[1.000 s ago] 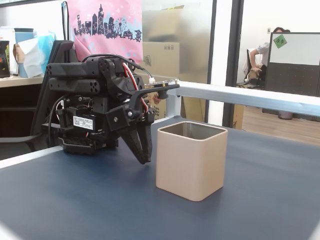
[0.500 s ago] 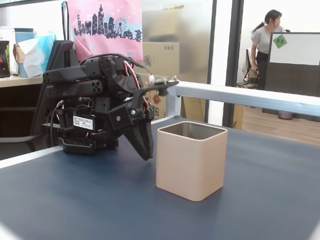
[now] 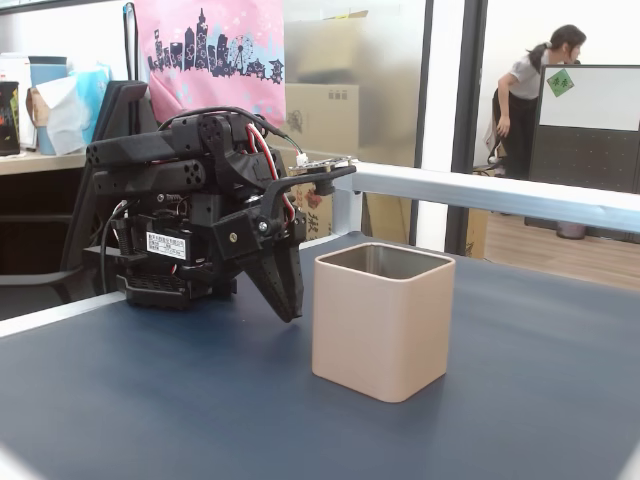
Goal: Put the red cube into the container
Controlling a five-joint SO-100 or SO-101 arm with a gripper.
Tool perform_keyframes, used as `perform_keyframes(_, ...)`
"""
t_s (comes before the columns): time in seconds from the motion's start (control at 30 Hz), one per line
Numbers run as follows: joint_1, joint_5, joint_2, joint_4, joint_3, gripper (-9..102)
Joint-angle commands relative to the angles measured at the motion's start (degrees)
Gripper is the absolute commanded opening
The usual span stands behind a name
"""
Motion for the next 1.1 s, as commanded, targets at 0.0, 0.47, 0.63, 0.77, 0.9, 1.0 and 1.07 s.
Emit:
perform_keyframes(0.0,0.4,-0.8,2.1,0.4,0.6,0)
perform_keyframes(0.47,0.4,-3.3,2.1,0.8,0.6,0)
perform_keyframes(0.63,0.4,-3.3,2.1,0.9,0.6,0)
perform_keyframes(0.77,0.4,-3.3,2.1,0.9,0.6,0)
perform_keyframes(0.9,0.4,-3.3,2.1,0.9,0.6,0)
perform_keyframes(1.0,0.4,-3.3,2.1,0.9,0.6,0)
perform_keyframes(1.07,0.4,-3.3,2.1,0.9,0.6,0)
